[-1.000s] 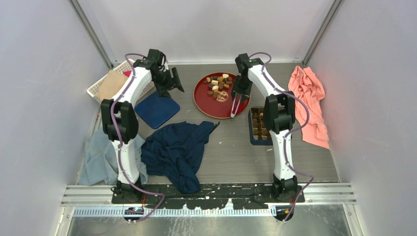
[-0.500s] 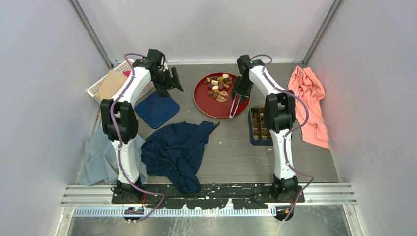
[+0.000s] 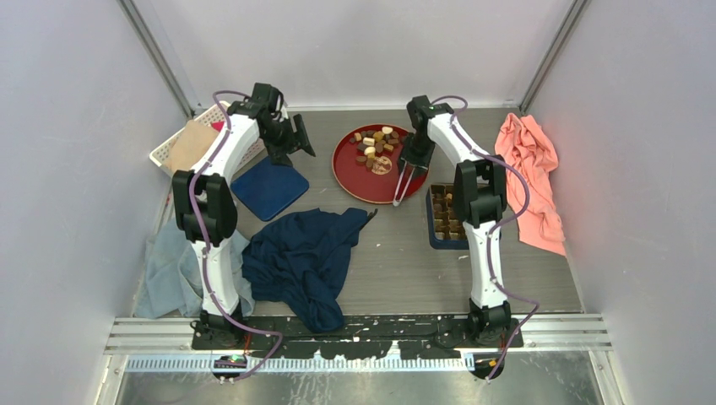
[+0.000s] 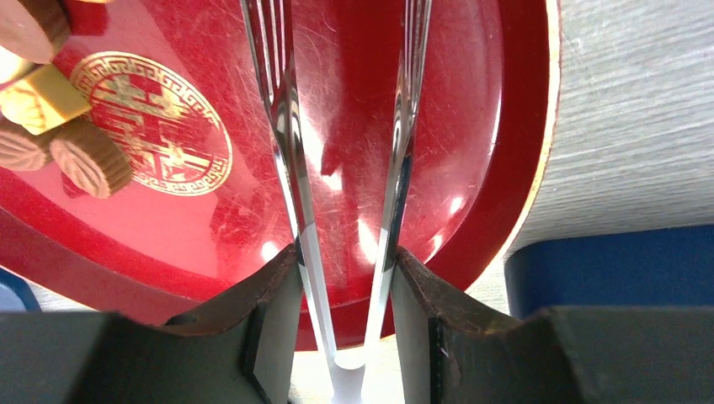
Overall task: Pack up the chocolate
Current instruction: Pick up the fake chocolate from the plate.
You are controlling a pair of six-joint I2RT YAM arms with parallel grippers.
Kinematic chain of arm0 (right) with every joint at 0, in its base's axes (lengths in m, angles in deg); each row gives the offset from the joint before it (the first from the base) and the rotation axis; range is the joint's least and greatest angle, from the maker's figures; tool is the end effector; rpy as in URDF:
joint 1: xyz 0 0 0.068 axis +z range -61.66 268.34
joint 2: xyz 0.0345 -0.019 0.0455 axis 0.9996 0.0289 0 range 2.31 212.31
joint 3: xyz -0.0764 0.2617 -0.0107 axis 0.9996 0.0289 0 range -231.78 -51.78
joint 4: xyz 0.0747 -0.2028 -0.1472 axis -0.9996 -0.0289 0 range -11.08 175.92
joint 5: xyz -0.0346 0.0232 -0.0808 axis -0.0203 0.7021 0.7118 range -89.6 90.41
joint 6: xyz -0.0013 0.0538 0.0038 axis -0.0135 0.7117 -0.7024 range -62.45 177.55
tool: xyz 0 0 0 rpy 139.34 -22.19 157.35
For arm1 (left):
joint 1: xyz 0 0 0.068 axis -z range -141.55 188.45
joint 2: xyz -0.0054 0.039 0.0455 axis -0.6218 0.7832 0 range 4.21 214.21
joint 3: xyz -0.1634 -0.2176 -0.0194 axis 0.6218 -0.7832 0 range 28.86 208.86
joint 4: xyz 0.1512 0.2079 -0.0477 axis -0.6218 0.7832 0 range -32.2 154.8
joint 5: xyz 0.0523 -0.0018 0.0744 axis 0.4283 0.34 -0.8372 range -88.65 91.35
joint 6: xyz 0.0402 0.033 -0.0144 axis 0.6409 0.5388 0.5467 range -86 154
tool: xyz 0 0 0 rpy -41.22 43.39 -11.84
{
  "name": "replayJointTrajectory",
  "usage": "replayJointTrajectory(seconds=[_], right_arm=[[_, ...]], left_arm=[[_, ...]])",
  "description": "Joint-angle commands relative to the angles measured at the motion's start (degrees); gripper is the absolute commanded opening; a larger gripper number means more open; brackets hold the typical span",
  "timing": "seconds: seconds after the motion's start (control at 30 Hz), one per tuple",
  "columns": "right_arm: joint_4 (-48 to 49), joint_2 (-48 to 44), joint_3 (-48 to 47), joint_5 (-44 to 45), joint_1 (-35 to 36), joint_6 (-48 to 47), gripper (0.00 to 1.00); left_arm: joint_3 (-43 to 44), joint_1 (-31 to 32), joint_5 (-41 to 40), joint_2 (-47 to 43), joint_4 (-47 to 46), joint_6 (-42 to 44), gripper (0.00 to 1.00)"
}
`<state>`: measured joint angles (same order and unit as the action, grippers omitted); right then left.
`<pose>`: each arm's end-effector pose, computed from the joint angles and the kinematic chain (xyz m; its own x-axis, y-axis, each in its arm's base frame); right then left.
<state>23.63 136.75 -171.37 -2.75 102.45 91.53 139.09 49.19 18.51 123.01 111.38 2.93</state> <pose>0.4664 0.1193 0.1905 -0.9267 0.3425 -0.1547 0.3167 0.9333 0.1689 0.4391 -0.0941 0.2720 -0.9059 -0.3300 -0.2655 -0.1797 0.8671 -0.4645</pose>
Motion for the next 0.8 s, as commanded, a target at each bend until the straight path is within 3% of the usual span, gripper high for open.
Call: replayJointTrajectory(seconds=[0.0, 0.27, 0.77], right_arm=[[-1.60, 0.81, -6.82, -0.20, -0.79, -0.34, 0.47], [-3.79, 3.67, -11.23, -0.42, -1.06, -1.20, 0.47], [-2.73, -4.35, -2.30, -2.50, -0.93, -0.56, 0.47]], left_arm=[[2.36, -0.62, 0.65, -0.75, -1.19, 0.23, 0.74], [2.35, -0.89, 0.55, -0.99, -0.94, 0.43, 0.74], [2.18, -1.07, 0.41, -0.71, -1.38, -0.07, 0.74]])
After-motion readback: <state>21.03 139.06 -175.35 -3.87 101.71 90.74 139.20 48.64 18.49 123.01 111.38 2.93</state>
